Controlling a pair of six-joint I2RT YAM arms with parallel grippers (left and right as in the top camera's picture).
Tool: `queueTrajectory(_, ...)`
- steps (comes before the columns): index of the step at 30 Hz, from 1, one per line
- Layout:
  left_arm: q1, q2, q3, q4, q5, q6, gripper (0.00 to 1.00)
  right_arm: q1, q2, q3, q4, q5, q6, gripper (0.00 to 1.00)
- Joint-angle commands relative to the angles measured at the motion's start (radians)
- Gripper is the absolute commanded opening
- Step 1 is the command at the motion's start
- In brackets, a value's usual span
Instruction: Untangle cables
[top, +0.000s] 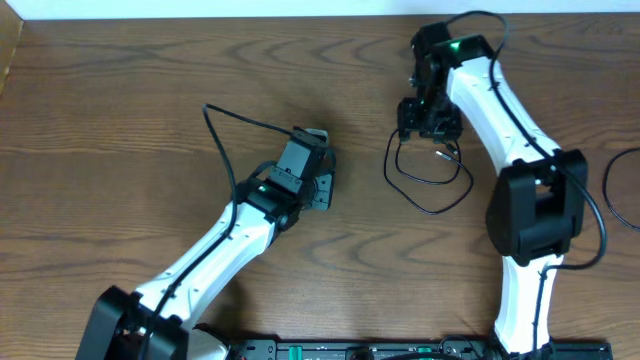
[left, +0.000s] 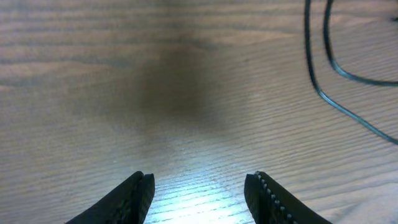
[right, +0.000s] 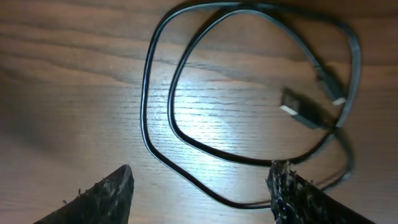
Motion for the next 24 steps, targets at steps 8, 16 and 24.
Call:
queueTrajectory(8,0.001,0.019,-0.009,0.018,-0.017,-0.016,0.53,0.009,0.093,-0.007,0.020,-0.076,0.050,0.67)
queueTrajectory(16,0.001,0.021,-0.009,0.020,-0.017,-0.016,0.53,0.007,0.121,-0.007,0.034,-0.041,0.071,0.65)
queueTrajectory(24,0.001,0.024,-0.009,0.016,-0.017,-0.017,0.53,0.008,0.122,-0.031,0.073,-0.036,0.090,0.68)
